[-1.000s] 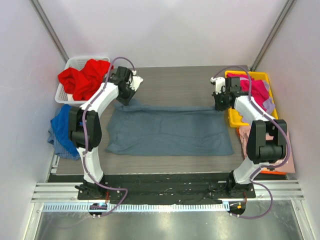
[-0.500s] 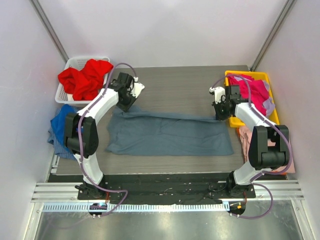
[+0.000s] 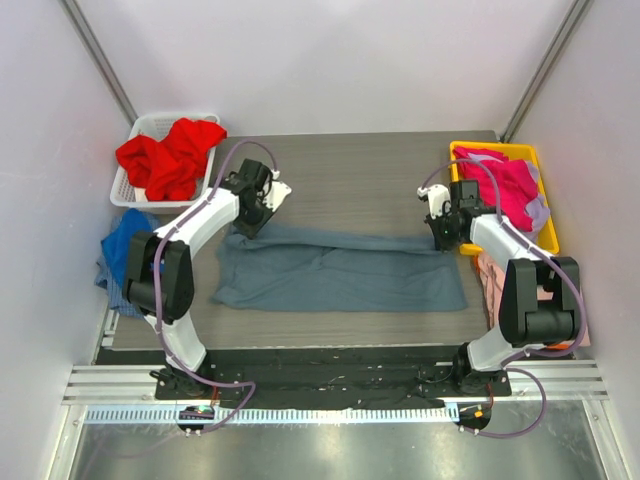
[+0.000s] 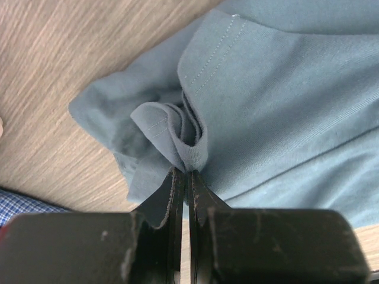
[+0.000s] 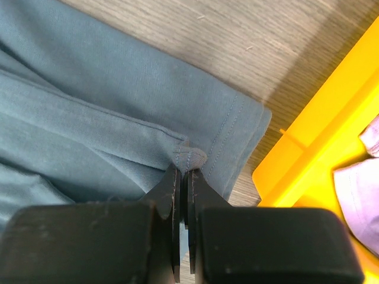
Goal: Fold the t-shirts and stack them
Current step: Fold the other side of the tshirt into a rectangle
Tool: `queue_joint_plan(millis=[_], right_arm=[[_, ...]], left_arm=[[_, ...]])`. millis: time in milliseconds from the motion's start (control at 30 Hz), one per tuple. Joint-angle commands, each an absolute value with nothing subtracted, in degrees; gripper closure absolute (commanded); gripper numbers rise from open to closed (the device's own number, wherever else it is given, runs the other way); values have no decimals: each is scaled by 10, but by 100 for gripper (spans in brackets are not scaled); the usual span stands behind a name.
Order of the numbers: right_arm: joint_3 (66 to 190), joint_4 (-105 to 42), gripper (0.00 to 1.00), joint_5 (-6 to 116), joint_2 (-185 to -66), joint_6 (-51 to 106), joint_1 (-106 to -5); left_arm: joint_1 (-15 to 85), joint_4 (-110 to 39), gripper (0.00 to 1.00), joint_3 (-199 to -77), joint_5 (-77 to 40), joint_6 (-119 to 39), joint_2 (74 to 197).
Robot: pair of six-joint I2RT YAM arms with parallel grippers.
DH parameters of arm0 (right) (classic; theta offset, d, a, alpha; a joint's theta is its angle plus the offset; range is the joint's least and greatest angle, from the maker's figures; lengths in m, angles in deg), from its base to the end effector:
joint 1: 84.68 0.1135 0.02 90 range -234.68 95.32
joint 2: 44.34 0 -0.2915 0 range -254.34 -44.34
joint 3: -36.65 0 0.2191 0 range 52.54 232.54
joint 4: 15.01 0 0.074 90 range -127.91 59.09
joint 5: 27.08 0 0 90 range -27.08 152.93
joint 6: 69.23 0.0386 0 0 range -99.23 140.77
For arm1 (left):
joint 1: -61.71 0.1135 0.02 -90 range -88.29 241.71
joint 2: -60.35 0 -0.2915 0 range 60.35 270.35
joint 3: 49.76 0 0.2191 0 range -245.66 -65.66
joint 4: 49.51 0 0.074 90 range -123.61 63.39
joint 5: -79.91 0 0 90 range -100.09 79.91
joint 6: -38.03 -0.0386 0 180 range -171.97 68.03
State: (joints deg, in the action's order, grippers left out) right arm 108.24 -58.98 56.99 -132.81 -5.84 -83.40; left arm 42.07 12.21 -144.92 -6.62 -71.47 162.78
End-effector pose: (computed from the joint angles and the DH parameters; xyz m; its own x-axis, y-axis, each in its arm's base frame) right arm 0.2765 0.0102 0.2431 -0.7482 -0.4623 -0.4759 -0.4559 0.8793 -0.1375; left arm 0.3214 -0.1122 0.2654 -0.7236 0.6120 -0.3191 0.5905 0.7883 0.1729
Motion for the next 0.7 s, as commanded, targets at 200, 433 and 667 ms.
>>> queue_joint_plan(millis=[200, 433, 667], right_arm=[[1057, -584, 98, 591, -1292, -74, -837], [1051, -612, 96, 580, -1246, -73, -837], [1037, -642, 95, 575, -1206, -77, -836]], left_arm=[[420, 105, 100, -1418, -36, -723, 1589], [420, 97, 100, -1442, -18, -728, 1617], [420, 99, 100, -1467, -16, -728, 1640]])
